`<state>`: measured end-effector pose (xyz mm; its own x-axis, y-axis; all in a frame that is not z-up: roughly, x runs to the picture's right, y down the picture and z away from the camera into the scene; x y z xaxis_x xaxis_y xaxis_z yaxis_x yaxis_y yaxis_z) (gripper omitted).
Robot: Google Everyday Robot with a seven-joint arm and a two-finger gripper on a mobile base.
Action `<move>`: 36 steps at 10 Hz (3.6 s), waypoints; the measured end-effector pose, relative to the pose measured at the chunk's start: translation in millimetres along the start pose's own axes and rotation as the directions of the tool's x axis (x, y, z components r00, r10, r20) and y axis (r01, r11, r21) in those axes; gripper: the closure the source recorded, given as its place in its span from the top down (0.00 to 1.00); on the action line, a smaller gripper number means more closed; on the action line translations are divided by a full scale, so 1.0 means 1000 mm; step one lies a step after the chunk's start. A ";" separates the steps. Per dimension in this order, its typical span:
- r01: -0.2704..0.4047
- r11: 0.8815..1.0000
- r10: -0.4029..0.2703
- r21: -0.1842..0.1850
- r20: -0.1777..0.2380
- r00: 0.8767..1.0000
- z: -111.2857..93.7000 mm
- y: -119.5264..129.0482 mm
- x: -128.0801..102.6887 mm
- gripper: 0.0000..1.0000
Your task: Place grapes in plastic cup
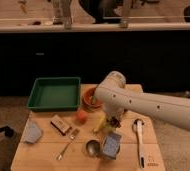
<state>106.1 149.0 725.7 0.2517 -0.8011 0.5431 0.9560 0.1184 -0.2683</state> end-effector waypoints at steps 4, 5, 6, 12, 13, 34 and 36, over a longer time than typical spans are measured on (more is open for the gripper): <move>0.043 0.998 -0.043 -0.043 -0.012 0.999 -0.002 -0.010 -0.008 0.00; 0.048 0.998 -0.048 -0.049 -0.012 0.999 -0.002 -0.010 -0.009 0.00; 0.054 0.997 -0.055 -0.052 -0.010 0.998 -0.001 -0.012 -0.010 0.00; 0.109 0.991 -0.109 -0.081 0.007 0.994 0.008 -0.030 -0.012 0.00; 0.107 0.991 -0.107 -0.080 0.009 0.994 0.009 -0.030 -0.010 0.00; -0.002 0.984 -0.016 0.179 0.102 0.995 0.034 -0.037 0.010 0.00; -0.013 0.983 -0.007 0.185 0.108 0.994 0.036 -0.034 0.015 0.00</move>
<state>82.5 154.5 771.8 0.2596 -0.7339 0.6277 0.9640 0.2353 -0.1236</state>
